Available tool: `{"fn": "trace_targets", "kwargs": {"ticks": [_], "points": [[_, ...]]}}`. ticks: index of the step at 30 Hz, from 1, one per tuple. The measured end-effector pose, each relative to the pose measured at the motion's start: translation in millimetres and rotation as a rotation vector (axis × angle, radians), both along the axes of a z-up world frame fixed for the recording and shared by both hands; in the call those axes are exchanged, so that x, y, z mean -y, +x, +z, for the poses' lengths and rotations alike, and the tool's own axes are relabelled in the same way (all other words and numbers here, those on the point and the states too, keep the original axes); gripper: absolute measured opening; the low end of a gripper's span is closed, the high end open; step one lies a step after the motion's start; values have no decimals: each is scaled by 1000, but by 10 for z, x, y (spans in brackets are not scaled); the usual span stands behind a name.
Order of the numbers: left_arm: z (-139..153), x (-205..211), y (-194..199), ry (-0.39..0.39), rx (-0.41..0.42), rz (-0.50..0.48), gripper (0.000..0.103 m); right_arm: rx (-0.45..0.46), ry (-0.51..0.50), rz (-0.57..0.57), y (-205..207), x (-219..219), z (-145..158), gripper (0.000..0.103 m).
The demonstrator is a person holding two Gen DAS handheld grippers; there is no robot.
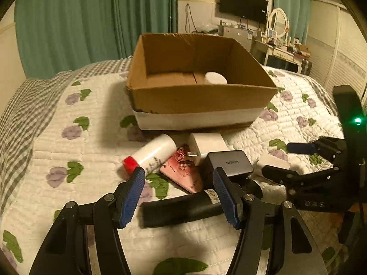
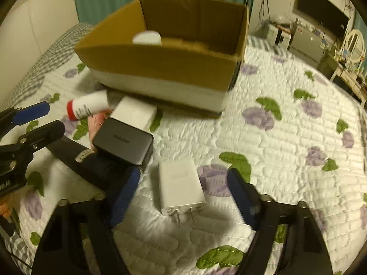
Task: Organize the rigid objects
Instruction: 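Grasp the black UGREEN power bank with the left tool while the right grasps the white charger, then carry the power bank and charger over the box and release both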
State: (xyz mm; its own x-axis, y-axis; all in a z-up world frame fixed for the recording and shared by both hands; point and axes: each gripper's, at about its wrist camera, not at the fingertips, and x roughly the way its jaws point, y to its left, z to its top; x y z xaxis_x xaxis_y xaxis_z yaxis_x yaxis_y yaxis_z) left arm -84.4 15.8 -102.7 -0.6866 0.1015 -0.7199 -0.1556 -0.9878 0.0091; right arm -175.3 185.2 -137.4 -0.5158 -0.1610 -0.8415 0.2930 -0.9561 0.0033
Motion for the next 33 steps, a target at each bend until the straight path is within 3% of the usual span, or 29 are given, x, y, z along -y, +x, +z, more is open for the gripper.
{"fn": "trace_targets", "kwargs": {"ticks": [3, 4, 5, 8, 14, 19, 23, 26, 30, 33], "points": [[-18, -55, -30, -10, 10, 5, 65, 31, 0, 2, -43, -2, -79, 61], [-27, -78, -42, -17, 13, 8, 65, 43, 5, 10, -54, 17, -103, 48], [-36, -99, -57, -15, 18, 6, 65, 55, 8, 20, -57, 36, -122, 43], [-55, -181, -87, 1, 38, -7, 65, 19, -2, 17, -10, 8, -44, 42], [-127, -407, -139, 28, 83, -7, 65, -134, -28, -107, 70, -300, 335, 41], [-232, -658, -242, 38, 122, -22, 67, -126, -82, -153, 34, -461, 349, 41], [-336, -734, -369, 3, 145, 19, 69, -128, -111, -153, 37, -482, 374, 41], [-389, -734, -449, 18, 170, 35, 73, -123, -127, -161, 37, -528, 374, 41], [-518, -846, -529, -77, 205, 51, 75, -117, -135, -172, 31, -551, 376, 41], [-584, -852, -582, -93, 220, 70, 75, -113, -135, -174, 30, -552, 371, 41]]}}
